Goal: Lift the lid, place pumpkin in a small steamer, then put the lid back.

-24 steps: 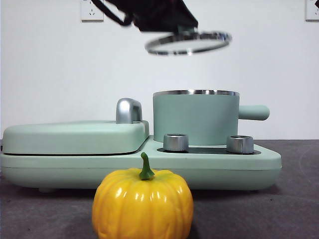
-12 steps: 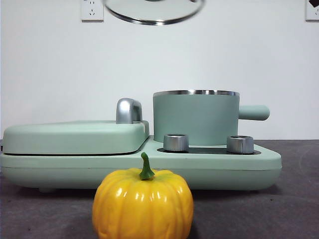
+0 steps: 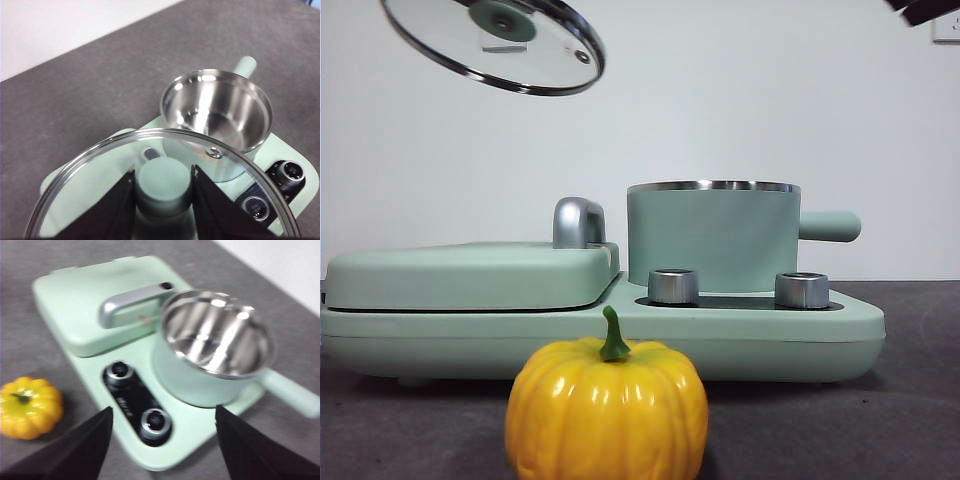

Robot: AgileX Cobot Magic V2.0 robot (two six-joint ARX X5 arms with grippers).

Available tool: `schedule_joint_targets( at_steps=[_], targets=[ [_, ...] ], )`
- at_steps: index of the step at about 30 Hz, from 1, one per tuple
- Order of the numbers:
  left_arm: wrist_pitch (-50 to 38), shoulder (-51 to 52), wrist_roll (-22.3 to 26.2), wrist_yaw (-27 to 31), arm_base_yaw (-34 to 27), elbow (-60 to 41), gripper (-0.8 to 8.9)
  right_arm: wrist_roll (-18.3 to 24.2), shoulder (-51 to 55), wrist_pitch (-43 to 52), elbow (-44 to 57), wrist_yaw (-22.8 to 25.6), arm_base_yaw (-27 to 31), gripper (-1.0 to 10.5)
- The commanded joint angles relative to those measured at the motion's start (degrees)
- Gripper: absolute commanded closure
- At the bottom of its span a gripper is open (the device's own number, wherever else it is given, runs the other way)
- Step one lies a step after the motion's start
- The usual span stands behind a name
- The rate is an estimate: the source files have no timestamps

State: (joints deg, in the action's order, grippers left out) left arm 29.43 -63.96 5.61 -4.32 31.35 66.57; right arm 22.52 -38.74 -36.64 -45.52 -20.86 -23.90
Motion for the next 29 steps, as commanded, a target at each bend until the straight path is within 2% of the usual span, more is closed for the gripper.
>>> schedule_joint_targets(
  at_steps=[1,10,13,23,29],
  targets=[
    [-2.2,2.4,-2.4,0.1,-1.2,-3.0,8.02,-1.2,-1.9,0.5,-1.2,-0.1,-3.3,6.1],
    [-2.4,11.0,-4.2,2.0,-3.9,-12.6,8.02,-1.2,-10.5,0.6,-1.2,0.6,-15.3,6.1],
    [-2.4,12.6,-5.1,2.0,-4.4,-13.1,8.02,-0.8,-14.4,0.7,-1.2,1.9,-19.2,6.1],
    [-2.4,14.6,-5.2,2.8,-4.7,-13.1,8.03,-0.6,-26.8,5.0,-1.2,1.8,-28.7,6.0],
    [-2.4,14.6,-5.3,2.8,-4.7,-13.1,8.03,-0.6,-32.7,10.1,-1.2,1.8,-32.5,5.4]
  ],
)
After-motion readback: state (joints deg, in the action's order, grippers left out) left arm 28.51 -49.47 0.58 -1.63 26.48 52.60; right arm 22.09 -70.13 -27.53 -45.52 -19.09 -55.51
